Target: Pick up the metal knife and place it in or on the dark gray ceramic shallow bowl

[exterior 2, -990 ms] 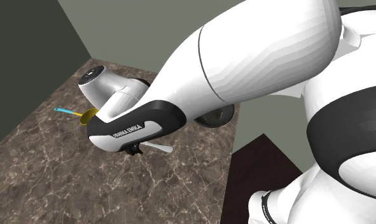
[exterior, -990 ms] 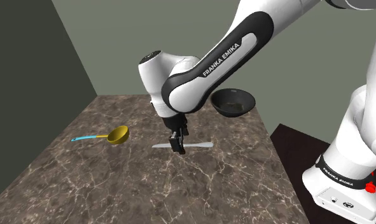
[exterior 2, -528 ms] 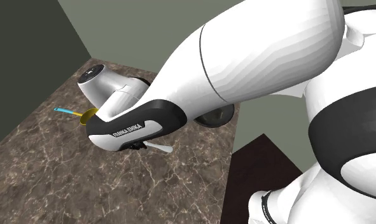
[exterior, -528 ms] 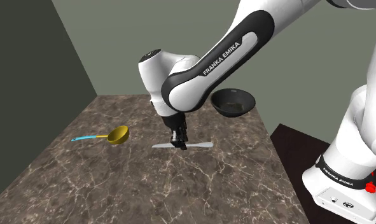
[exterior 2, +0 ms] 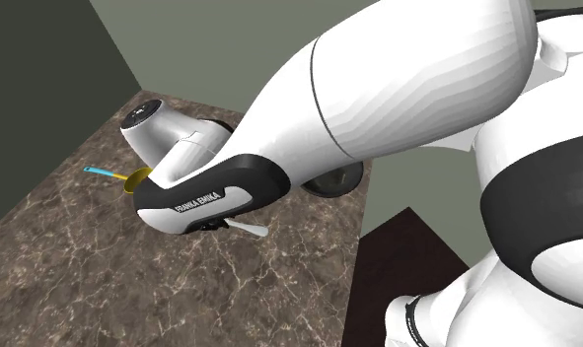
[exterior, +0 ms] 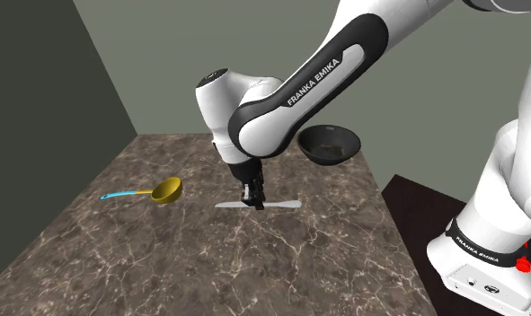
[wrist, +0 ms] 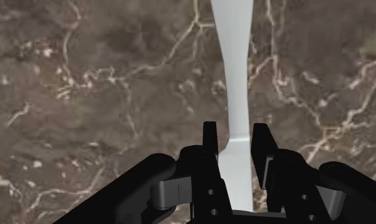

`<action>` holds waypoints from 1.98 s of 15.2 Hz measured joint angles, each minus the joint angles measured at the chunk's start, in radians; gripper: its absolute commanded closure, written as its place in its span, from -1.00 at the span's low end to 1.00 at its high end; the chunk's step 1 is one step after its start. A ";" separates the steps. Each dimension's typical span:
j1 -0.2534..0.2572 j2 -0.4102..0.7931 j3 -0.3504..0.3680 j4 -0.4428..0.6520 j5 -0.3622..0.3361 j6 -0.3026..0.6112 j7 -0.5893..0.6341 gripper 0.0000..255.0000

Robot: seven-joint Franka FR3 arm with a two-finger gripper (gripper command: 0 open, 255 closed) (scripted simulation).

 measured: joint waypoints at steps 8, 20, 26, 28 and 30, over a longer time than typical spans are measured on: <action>-0.003 -0.043 0.006 0.034 0.021 -0.085 -0.013 1.00; -0.008 -0.113 0.011 0.116 0.049 -0.232 -0.033 1.00; -0.010 -0.135 0.011 0.172 0.057 -0.310 -0.041 1.00; -0.011 -0.148 0.012 0.183 0.061 -0.332 -0.043 1.00; -0.017 -0.168 0.008 0.178 0.067 -0.346 -0.055 1.00</action>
